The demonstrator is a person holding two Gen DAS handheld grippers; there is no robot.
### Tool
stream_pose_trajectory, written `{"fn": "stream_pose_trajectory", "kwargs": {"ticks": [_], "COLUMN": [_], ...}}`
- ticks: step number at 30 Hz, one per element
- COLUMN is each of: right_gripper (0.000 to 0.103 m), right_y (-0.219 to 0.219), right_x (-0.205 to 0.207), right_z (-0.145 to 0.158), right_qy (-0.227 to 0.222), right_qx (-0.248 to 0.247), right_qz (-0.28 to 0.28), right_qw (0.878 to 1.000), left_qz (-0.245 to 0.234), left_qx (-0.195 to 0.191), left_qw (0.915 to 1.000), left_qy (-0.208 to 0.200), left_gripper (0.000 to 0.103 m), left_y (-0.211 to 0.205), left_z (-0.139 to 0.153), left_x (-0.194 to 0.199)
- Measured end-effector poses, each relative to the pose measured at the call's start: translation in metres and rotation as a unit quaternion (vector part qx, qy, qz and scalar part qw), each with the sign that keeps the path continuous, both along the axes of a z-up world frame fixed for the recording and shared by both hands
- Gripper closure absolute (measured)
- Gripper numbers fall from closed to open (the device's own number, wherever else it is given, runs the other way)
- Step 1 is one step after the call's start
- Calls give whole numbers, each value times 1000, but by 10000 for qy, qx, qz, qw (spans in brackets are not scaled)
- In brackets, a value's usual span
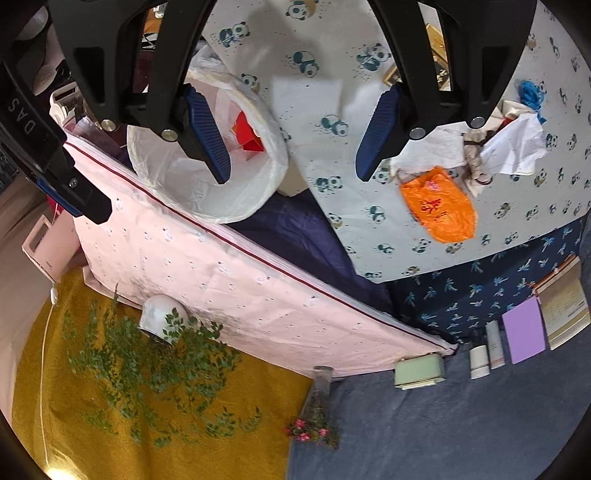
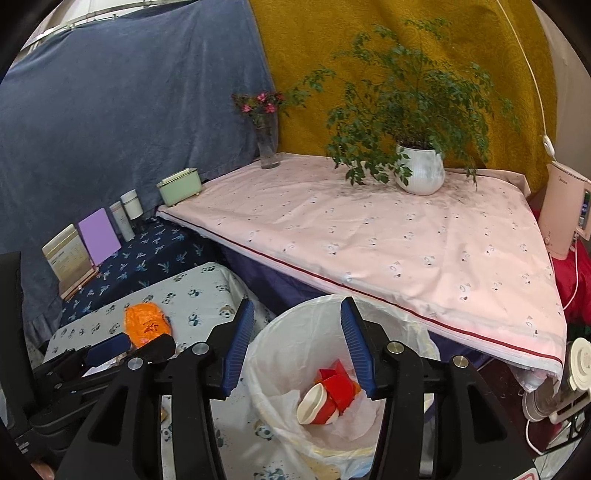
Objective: Collect trash
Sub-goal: 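Open both grippers to drop the tissue and red booklet into the bin, then move both grippers back over the remaining trash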
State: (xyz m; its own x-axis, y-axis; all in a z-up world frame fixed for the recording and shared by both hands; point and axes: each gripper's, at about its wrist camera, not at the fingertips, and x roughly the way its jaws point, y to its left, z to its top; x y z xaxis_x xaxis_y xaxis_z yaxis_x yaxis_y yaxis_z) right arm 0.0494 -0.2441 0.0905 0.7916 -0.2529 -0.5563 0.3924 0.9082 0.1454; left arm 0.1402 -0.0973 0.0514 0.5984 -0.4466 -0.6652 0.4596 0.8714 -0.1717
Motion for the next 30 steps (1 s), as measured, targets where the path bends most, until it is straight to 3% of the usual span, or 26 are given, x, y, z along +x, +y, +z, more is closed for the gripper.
{"fn": "stream_pose_trajectory", "kwargs": {"ticks": [18,30], "right_gripper": [52,52], "right_y": [75,121], "right_x": [14,25], "right_z": [3,-9], "right_qy": [82,292], "right_qx": [-131,-163], "right_qz": [685,1066], "right_qw": [9975,9937], "left_qz": [710,1182], "left_qx": [-64,53], "left_qw": [9975,9930], "left_qy": [-33,63], "left_gripper": [36,33], "left_y": [77,134], "left_z": [1,-13], "left_x": [3,8]}}
